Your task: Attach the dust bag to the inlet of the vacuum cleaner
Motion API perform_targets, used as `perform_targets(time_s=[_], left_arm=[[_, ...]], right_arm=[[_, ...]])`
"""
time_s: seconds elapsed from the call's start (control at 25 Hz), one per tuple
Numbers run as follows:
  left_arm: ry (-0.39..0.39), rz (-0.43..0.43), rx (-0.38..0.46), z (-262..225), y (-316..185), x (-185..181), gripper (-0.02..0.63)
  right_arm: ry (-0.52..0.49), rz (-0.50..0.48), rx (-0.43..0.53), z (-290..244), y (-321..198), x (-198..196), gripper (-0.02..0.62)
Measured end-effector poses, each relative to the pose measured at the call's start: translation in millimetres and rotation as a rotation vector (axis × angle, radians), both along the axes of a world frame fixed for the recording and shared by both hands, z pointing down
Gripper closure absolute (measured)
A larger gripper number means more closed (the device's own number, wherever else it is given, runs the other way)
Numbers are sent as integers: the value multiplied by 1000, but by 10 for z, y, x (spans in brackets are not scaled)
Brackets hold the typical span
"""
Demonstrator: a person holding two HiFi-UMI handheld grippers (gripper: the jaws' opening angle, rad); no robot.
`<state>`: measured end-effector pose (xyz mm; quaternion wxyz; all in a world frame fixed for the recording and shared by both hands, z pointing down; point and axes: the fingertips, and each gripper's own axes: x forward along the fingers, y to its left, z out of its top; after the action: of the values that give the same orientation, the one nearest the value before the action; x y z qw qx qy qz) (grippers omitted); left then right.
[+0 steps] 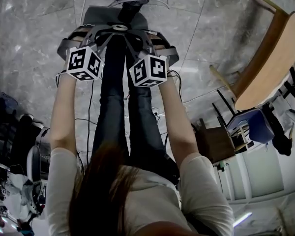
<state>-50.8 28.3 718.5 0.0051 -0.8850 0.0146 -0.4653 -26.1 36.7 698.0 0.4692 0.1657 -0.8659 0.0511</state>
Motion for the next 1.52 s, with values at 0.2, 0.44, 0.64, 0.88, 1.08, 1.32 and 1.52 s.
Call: perform_targets(time_s=[0.2,0.44,0.64,0.88,1.08,1.32,1.52], left_arm=[[0,1,0,45,-49,6,561],[-3,-11,14,74,-119,25,561],[-6,-33,25,104,-186,46,561],[-11,-34,32,102,-225,77,561],[-8,-28,40,81,-259,122,560],[-7,-11,53,80,-295,140,558],[-5,-5,53,78,-328,182,554]], right_arm=[[7,13,-5,37,-48,6,569],[20,30,-1,54,-107,22,569],[25,45,11,81,-168,41,569],[25,49,11,80,-196,70,569],[28,56,14,63,-229,114,569],[31,71,22,63,-253,128,569],[37,76,24,70,-287,171,569]])
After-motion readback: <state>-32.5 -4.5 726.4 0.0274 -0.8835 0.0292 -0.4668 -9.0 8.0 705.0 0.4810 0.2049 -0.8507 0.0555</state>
